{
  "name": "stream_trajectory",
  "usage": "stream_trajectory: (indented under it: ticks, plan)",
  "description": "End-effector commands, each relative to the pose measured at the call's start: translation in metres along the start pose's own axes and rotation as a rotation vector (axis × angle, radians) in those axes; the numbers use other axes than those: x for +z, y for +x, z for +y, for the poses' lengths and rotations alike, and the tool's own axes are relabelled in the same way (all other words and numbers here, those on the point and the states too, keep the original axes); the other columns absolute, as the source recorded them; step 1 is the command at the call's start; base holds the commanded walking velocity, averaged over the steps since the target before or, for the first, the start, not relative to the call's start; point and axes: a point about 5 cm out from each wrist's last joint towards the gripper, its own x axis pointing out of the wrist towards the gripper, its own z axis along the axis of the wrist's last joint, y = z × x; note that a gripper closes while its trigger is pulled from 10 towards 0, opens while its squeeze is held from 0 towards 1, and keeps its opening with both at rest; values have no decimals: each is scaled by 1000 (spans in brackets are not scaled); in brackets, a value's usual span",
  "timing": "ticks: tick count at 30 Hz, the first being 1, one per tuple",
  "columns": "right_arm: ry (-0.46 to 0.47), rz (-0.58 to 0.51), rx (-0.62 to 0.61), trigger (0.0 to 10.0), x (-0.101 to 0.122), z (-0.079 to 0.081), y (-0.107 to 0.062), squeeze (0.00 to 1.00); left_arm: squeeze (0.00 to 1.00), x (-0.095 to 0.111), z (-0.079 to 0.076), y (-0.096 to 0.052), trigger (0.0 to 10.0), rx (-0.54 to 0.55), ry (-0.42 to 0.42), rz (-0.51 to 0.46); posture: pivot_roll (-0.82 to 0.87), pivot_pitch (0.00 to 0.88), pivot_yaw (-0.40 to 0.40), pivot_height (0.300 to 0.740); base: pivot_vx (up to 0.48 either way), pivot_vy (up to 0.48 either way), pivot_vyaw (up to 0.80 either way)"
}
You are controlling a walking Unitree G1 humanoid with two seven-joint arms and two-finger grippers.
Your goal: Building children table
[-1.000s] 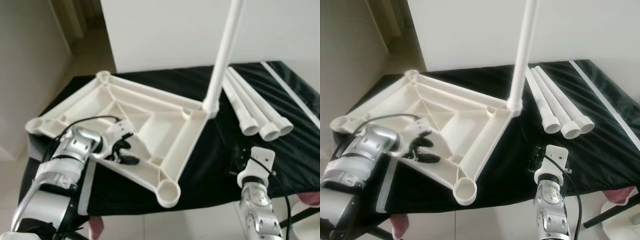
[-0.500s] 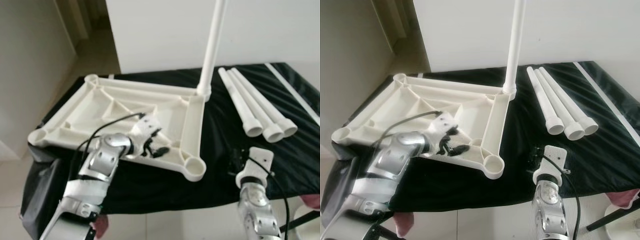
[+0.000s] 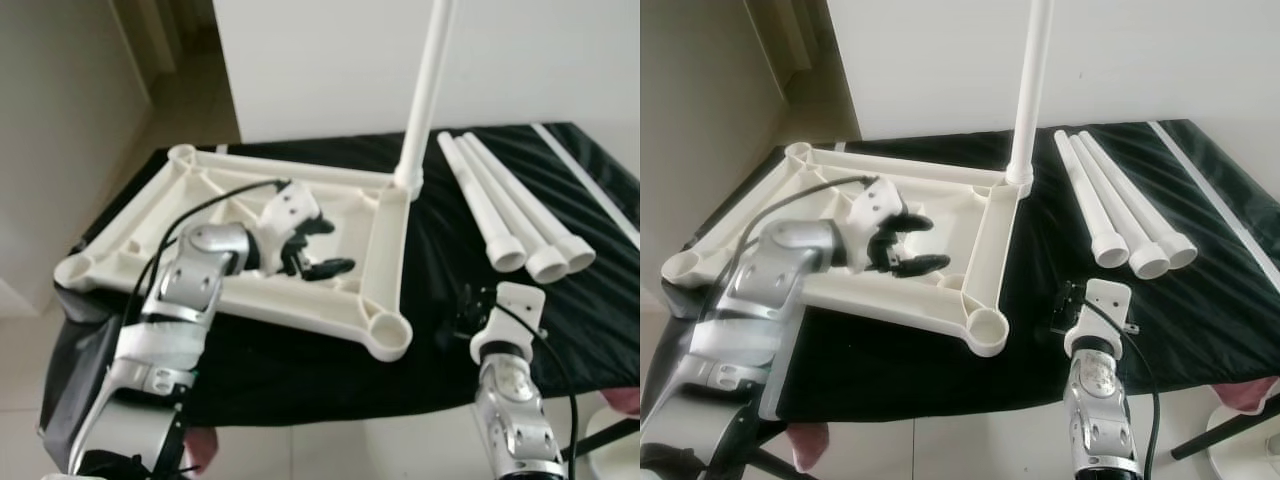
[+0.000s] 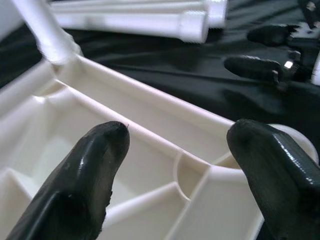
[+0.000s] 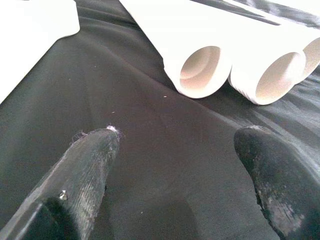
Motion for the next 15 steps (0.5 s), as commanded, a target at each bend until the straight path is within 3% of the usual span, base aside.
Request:
stream_trajectory:
  ticks: [1,2,3,4,7,15]
  plan:
    - [-1,-10,1,10000,2,0,2,0,0,-29,11,-2,10000,195,-32,127,-27,0,34,740,0,0,0]
    - [-1,-10,1,10000,2,0,2,0,0,-29,11,-2,10000,195,-32,127,-27,0,34,740,0,0,0]
    - [1,-12,-2,10000,3,0,2,0,0,-47,9,-3,10000,191,-30,214,-32,0,38,740,0,0,0]
    - [1,-12,-2,10000,3,0,2,0,0,-47,9,-3,10000,191,-30,214,-32,0,38,740,0,0,0]
    - [4,-15,-13,10000,3,-2,1,0,0,-82,6,-10,10000,230,-41,379,-35,0,43,740,0,0,0]
    - [7,-12,-15,10000,2,-2,1,0,0,-96,3,-26,10000,216,-109,403,-35,0,47,740,0,0,0]
